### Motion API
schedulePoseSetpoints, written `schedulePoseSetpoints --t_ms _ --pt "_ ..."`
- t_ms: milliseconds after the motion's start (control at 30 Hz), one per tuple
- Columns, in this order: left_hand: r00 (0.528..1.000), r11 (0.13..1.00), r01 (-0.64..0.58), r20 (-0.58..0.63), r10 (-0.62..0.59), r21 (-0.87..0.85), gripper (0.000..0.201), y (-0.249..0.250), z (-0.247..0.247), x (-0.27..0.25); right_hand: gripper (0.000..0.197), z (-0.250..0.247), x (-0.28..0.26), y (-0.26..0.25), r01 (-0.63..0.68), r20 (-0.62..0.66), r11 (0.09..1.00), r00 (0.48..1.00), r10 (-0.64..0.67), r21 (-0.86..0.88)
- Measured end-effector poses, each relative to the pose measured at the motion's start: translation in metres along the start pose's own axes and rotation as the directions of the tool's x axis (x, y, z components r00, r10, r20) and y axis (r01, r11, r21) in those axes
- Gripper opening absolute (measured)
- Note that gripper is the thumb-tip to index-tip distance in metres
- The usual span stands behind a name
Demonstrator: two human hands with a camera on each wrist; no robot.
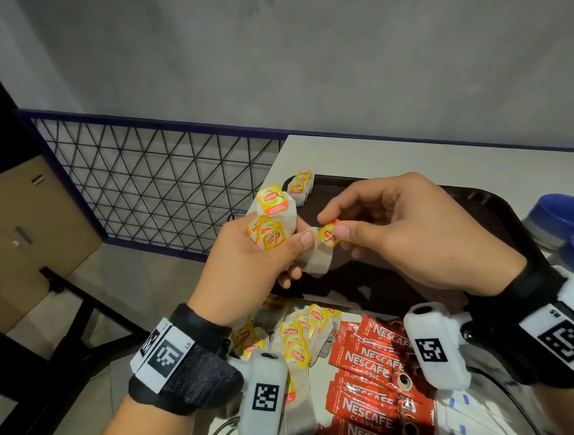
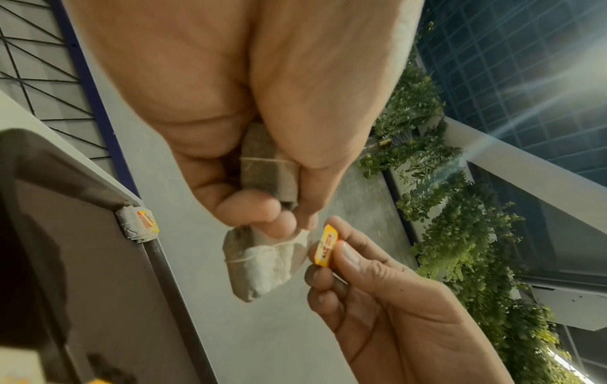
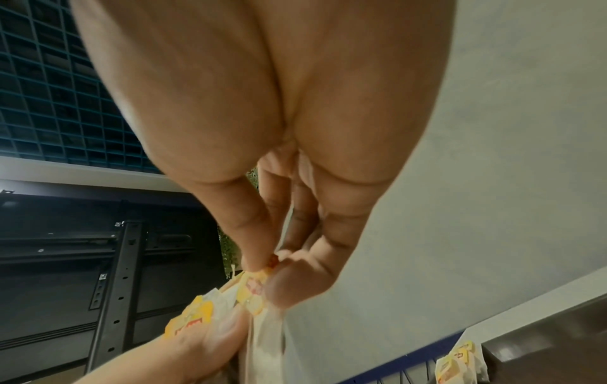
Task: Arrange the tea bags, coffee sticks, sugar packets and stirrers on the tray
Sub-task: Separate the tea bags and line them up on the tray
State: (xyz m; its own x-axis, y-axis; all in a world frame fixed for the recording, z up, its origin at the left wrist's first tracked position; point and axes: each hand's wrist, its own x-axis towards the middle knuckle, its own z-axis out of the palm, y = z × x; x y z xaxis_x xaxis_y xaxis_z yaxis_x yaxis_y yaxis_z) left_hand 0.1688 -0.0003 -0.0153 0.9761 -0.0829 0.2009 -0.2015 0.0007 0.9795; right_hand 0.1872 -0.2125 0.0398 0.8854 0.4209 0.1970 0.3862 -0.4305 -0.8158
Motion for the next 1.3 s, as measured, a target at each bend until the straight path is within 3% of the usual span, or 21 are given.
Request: schedulePoseSetpoints --t_ms 300,700,967,1100,1300 --pt "0.999 1.000 0.020 0.044 -0.020 -0.004 0.004 -0.003 0.005 -0.002 0.018 0.001 0.002 0.001 0.087 -0.095 0.996 0.992 -0.086 0.011" --pt "0.997 1.000 -0.021 0.070 0.021 -0.011 0.021 -0.002 0.003 -0.002 0.009 0.000 0.002 0.002 -0.027 -0.070 0.995 0.997 0.021 -0.091" --pt "0.999 0.998 -0.046 -0.006 0.046 -0.043 0.009 -0.004 0.002 0.000 0.010 0.002 0.001 -0.002 -0.034 -0.072 0.993 0.997 0.026 -0.112" --pt "0.997 0.997 -0.075 -0.009 0.074 -0.027 0.006 -0.004 0.002 0.000 0.001 0.001 -0.002 -0.007 0.017 -0.082 0.996 0.996 -0.024 -0.092" --pt "0.993 0.993 -0.119 0.010 0.119 -0.005 0.007 -0.003 0.002 -0.001 0.005 0.005 -0.003 -0.006 0.012 -0.059 0.990 0.998 -0.020 -0.138"
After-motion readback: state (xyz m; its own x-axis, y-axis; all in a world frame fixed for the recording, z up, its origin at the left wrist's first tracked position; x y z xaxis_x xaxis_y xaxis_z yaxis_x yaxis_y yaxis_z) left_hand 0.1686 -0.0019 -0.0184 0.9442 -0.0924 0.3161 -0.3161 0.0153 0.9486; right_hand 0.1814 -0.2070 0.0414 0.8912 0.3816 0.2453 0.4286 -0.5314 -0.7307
